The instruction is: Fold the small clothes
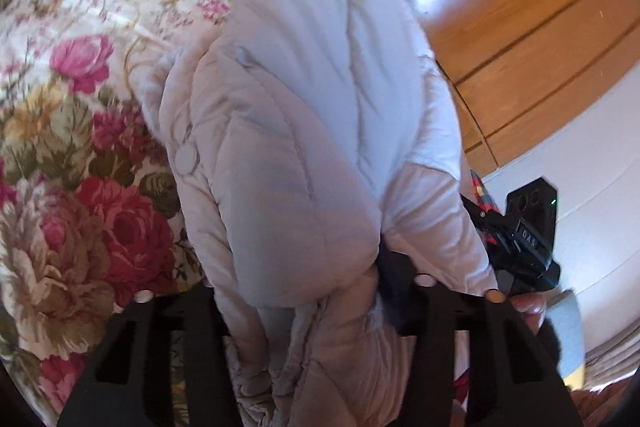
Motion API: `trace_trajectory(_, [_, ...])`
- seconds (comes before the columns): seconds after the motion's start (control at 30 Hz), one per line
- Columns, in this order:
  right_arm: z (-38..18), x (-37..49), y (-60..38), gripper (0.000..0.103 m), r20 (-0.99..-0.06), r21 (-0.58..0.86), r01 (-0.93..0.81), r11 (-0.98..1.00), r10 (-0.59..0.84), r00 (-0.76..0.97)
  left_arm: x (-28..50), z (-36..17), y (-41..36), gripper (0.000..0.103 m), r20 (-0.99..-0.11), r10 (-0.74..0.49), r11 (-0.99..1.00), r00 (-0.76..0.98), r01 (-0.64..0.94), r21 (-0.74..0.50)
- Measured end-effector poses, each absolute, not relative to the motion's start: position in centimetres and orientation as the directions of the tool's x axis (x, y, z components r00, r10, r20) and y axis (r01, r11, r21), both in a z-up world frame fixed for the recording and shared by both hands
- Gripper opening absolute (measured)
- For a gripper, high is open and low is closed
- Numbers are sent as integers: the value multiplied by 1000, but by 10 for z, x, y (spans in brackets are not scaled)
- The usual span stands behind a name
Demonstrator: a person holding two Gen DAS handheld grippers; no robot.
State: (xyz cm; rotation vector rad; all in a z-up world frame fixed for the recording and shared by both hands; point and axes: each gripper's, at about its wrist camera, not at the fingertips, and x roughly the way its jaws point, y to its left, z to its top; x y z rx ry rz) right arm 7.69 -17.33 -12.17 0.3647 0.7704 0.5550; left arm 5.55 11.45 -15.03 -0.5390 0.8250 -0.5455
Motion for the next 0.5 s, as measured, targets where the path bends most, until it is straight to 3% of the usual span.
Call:
trace_trajectory(0.23, [-103, 62, -153, 48, -523, 315, -423, 849, 528, 669, 42, -120, 100, 24, -508, -585, 798, 633, 338, -499])
trace_trajectory(0.37, [-103, 74, -154, 47, -519, 278, -434, 857, 514, 683, 44, -109, 93, 24, -496, -571, 814, 654, 373, -446])
trace_trajectory(0.5, [-110, 82, -163, 47, -529, 328, -427, 843, 538, 656, 61, -121, 100, 25, -504, -585, 795, 636, 328, -510])
